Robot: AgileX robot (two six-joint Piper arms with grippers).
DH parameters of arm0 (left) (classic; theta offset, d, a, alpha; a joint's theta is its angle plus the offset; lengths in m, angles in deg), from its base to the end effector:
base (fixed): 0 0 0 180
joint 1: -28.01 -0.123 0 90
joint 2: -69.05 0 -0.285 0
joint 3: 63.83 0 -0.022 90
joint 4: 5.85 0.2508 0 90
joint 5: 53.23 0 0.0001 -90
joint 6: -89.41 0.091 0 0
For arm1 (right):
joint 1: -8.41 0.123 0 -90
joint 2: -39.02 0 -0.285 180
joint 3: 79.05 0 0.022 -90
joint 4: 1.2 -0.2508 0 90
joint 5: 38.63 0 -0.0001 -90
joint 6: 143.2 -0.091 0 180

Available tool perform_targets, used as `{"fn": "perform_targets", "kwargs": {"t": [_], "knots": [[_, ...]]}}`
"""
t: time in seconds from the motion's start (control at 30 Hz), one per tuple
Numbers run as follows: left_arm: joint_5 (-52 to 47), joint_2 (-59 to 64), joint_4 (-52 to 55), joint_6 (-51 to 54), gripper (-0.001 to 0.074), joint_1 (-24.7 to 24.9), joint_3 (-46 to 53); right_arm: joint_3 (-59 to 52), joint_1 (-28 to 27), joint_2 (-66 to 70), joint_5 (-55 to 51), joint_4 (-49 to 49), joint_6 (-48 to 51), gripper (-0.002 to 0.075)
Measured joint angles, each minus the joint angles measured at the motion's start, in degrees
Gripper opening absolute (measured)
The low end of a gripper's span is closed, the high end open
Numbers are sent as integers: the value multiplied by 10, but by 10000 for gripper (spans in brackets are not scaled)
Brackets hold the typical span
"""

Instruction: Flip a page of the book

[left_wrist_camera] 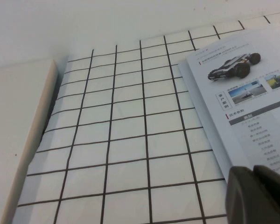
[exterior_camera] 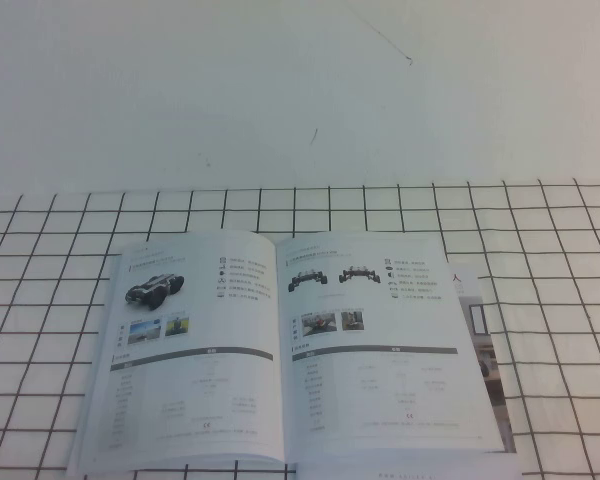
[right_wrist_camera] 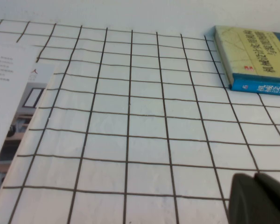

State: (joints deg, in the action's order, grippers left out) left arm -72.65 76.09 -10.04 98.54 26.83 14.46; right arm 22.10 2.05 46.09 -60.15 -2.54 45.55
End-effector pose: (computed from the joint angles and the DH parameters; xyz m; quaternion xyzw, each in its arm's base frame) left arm 0.0533 -0.0011 0.1771 0.0350 0.7910 0.0243 0.6104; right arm 0.0523 -0.0050 0.1705 -0.0106 0.8060 -0.0680 0.5879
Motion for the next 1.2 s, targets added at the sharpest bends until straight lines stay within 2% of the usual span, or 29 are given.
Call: {"fn": "perform_targets", "kwargs": {"t": [0.73,0.9,1.2], "knots": [[6,0,-14,0,-2,0,1,0,0,0,0,0,0,-2],[53,0,-27,0,-2,0,5,0,0,0,27,0,0,-2],[179,0,-120,-9,-2,0,5,0,0,0,103,0,0,-2]]}}
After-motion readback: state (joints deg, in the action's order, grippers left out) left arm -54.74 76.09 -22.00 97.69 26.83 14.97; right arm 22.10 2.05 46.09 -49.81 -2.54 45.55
